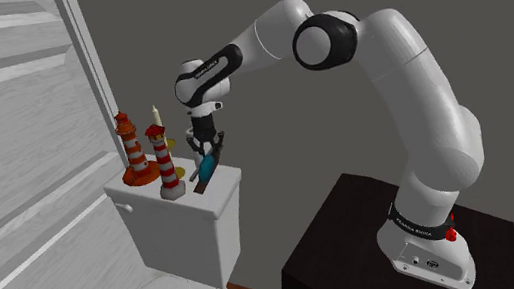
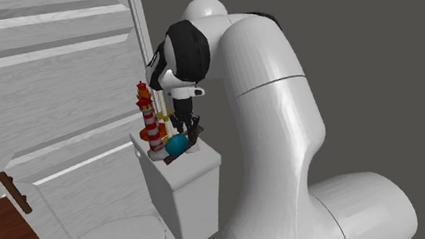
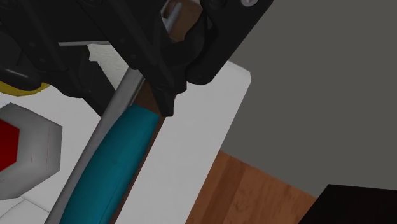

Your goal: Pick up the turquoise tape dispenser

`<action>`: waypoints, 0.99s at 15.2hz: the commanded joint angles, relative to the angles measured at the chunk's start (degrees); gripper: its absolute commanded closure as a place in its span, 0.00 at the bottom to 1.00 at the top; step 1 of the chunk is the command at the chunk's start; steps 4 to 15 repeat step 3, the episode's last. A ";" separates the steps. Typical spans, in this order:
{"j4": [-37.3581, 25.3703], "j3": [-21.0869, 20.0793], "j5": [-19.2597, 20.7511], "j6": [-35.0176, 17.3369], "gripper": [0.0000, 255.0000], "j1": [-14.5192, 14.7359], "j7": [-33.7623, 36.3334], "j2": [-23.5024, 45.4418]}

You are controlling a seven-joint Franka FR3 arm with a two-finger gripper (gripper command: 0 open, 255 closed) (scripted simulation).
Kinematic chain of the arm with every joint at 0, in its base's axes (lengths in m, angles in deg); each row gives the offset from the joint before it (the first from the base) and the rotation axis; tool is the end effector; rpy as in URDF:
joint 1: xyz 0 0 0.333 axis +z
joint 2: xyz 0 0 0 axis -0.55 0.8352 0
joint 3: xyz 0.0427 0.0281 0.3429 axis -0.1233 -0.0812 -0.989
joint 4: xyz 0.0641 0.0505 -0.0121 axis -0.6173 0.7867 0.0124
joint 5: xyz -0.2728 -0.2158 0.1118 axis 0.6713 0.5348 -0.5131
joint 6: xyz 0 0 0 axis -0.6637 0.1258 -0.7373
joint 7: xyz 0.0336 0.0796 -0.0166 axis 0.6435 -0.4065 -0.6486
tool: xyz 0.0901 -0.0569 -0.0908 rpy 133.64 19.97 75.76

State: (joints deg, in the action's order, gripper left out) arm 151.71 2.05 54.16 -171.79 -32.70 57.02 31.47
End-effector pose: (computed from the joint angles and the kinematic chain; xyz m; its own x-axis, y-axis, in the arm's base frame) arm 0.6905 0.0448 0.2636 0.6949 -0.6921 -0.1955 -0.7010 -0.7125 0.0310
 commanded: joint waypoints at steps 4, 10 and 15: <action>-0.55 -0.02 0.03 1.20 1.00 0.06 0.21 -0.67; -0.55 -0.02 0.03 1.20 1.00 0.06 0.21 -0.67; -0.55 -0.02 0.03 1.20 1.00 0.06 0.21 -0.67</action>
